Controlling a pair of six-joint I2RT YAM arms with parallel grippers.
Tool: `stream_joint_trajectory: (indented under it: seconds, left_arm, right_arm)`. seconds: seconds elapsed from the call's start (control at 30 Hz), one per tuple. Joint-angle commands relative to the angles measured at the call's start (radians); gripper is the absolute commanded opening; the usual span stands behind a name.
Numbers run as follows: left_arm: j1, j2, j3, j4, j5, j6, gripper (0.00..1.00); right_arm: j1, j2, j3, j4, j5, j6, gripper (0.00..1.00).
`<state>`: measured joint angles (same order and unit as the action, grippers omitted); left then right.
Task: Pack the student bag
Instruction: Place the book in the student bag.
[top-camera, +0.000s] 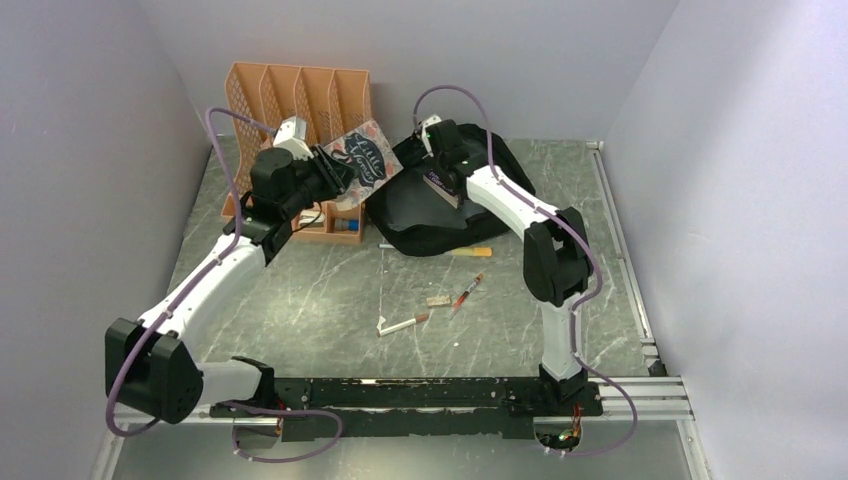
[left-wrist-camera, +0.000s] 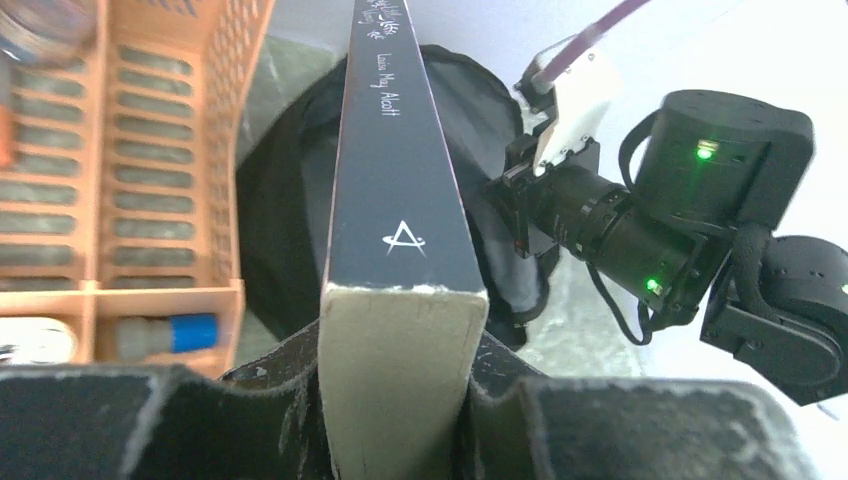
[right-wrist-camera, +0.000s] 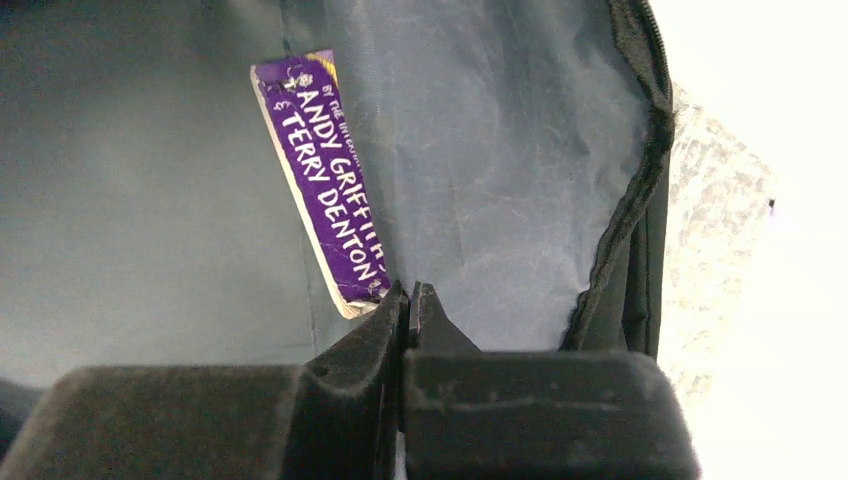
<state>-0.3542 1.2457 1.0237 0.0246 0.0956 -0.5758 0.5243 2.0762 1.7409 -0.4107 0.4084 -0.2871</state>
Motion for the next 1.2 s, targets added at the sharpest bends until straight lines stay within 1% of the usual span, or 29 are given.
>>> stream_joint_trajectory:
  seconds: [0.0, 0.17, 0.33, 0.47, 0.6, 0.83, 1.0, 1.17]
  left_arm:
    - [-0.005, 0.052, -0.018, 0.231, 0.088, -0.269, 0.05]
    - [-0.019, 0.156, 0.020, 0.253, 0.118, -0.358, 0.05]
    - [-0.053, 0.220, 0.028, 0.292, 0.049, -0.429, 0.05]
    - [-0.083, 0.317, 0.113, 0.251, 0.059, -0.450, 0.05]
    - [-0.121, 0.407, 0.166, 0.285, 0.056, -0.481, 0.05]
    - [-0.168, 0.538, 0.237, 0.303, 0.058, -0.568, 0.05]
    - [-0.177, 0.626, 0.244, 0.475, 0.055, -0.566, 0.05]
    - [-0.177, 0.743, 0.278, 0.714, 0.090, -0.650, 0.05]
  right_arm:
    - [-0.027, -0.091, 0.003, 0.054, -0.052, 0.067, 0.00]
    - [-0.045, -0.117, 0.003, 0.064, -0.099, 0.111, 0.00]
    - [-0.046, -0.122, -0.009, 0.086, -0.142, 0.155, 0.00]
    - [-0.046, -0.145, -0.041, 0.134, -0.130, 0.164, 0.00]
    - [-0.046, -0.158, -0.042, 0.134, -0.120, 0.154, 0.00]
    - [-0.050, -0.231, -0.124, 0.192, -0.105, 0.164, 0.00]
    - [-0.052, -0.260, -0.154, 0.213, -0.119, 0.172, 0.00]
    - [-0.051, -0.284, -0.181, 0.208, -0.156, 0.192, 0.00]
